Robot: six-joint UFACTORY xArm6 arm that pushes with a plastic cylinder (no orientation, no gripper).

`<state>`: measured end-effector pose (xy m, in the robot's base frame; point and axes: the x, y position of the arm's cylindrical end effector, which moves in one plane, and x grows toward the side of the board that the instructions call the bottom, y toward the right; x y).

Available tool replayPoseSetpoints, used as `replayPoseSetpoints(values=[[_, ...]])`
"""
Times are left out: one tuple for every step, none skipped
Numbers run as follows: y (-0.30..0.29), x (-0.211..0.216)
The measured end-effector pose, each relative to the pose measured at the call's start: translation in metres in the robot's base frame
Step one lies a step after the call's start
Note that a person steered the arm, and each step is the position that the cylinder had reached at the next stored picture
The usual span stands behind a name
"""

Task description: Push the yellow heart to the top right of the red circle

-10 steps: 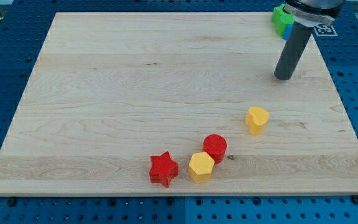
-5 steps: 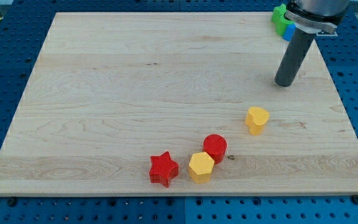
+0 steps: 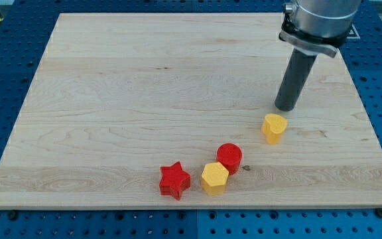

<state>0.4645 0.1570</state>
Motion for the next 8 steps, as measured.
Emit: replayPoseSetpoints(values=[[0.000,0.021],[0.000,0.027],[0.000,0.027],[-0.001,0.027],[-0.002,0.027],[-0.002,0.027],[-0.003,0.028],[-0.020,0.028]])
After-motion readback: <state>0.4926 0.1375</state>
